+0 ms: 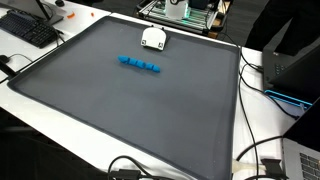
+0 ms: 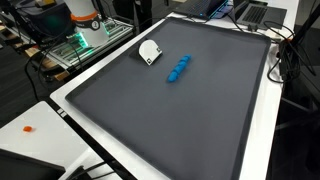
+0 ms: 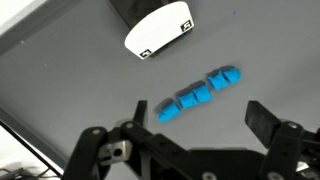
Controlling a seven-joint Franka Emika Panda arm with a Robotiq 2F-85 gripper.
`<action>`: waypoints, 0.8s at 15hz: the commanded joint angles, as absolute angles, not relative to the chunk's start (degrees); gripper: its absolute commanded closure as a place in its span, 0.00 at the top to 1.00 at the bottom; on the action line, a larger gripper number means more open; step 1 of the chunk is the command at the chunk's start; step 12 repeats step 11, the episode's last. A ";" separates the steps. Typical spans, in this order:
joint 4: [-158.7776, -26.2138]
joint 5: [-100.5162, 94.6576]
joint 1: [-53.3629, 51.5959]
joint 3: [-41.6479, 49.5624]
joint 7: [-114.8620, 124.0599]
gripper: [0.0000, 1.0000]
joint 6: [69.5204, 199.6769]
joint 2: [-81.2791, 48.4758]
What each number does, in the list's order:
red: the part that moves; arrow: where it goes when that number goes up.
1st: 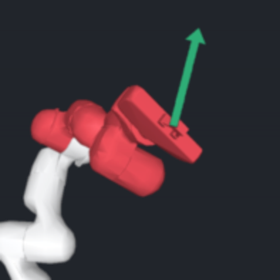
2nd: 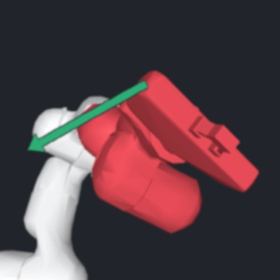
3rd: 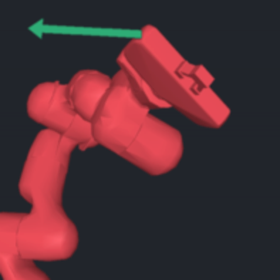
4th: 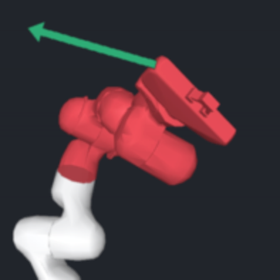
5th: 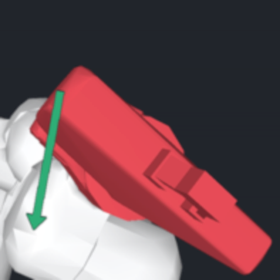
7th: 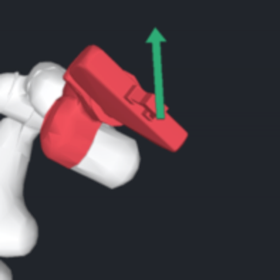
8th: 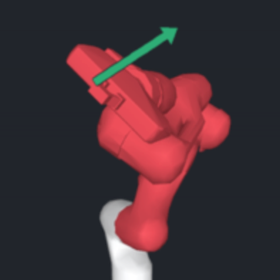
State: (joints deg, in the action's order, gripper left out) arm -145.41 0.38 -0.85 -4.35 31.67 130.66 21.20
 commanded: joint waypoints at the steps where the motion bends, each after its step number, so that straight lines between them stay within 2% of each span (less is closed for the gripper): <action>1: -141.79 1.75 -1.77 -3.74 19.60 1.00 129.43 18.45; 6: -137.78 3.82 -3.09 -1.57 1.46 1.00 129.39 14.04; 7: -139.75 1.93 -1.76 -3.30 7.76 1.00 130.52 16.40; 12: -138.01 2.76 -2.19 -2.43 2.93 1.00 130.52 14.01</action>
